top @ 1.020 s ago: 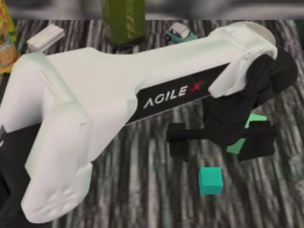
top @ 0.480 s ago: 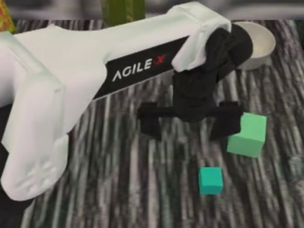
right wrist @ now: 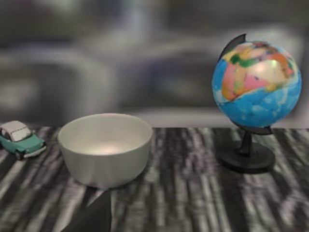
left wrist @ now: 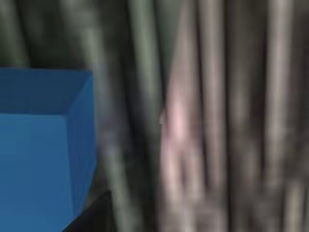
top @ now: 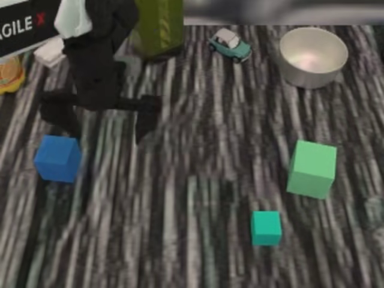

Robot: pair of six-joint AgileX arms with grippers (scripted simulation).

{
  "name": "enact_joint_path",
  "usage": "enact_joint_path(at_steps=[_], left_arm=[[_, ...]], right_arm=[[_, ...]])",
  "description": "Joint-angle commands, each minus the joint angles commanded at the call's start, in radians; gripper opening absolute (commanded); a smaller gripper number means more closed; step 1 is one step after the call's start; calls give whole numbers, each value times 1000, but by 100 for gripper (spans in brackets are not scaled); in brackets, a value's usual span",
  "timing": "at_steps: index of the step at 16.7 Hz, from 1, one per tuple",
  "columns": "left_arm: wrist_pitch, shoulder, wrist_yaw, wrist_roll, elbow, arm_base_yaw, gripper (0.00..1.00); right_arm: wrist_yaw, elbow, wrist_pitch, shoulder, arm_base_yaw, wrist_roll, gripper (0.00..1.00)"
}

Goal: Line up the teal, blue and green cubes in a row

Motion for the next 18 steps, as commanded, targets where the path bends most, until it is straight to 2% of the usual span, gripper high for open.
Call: enact_joint_path(at_steps=[3, 6, 13, 18], left_arm=[[37, -58, 5, 178, -89, 161, 100], [61, -96, 8, 261, -137, 243, 100], [77, -89, 7, 265, -148, 246, 100], [247, -25, 8, 268, -251, 249, 100]], right_arm=[[0, 0, 0, 0, 0, 0, 100], [0, 0, 0, 0, 0, 0, 100], [0, 0, 0, 0, 0, 0, 100], [0, 0, 0, 0, 0, 0, 100]])
